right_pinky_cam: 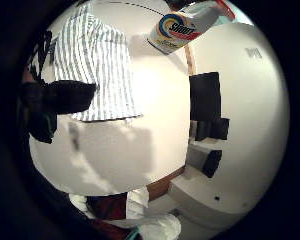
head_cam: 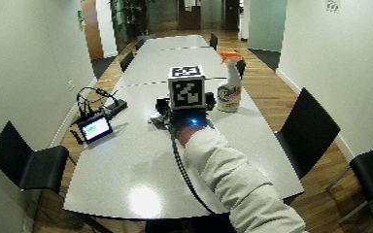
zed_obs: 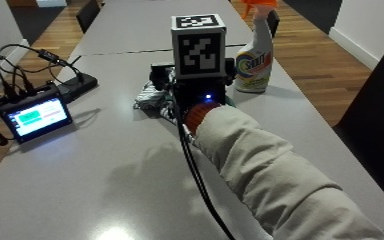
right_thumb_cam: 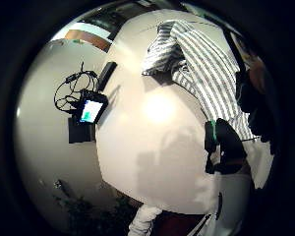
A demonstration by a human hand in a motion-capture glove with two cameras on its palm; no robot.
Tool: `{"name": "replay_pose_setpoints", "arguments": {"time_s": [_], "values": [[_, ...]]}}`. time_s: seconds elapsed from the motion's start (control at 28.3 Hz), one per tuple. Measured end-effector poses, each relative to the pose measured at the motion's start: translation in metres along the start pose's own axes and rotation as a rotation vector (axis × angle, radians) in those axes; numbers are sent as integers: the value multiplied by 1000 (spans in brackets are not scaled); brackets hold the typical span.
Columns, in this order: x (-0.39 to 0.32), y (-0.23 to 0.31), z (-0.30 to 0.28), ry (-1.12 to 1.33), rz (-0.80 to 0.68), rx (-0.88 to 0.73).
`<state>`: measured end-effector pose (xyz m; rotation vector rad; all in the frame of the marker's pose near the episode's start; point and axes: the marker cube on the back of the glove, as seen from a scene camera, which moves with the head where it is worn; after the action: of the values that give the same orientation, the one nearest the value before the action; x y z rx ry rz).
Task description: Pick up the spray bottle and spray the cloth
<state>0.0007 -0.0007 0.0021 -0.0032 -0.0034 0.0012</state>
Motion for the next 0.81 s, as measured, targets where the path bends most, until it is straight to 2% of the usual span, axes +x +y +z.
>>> {"name": "replay_pose_setpoints", "arguments": {"time_s": [0.57, 0.67, 0.81], "values": [[3, 3, -1, -29, -25, 2], [13, 9, -9, -112, -65, 33], [44, 20, -29, -331, -84, 171]]}}
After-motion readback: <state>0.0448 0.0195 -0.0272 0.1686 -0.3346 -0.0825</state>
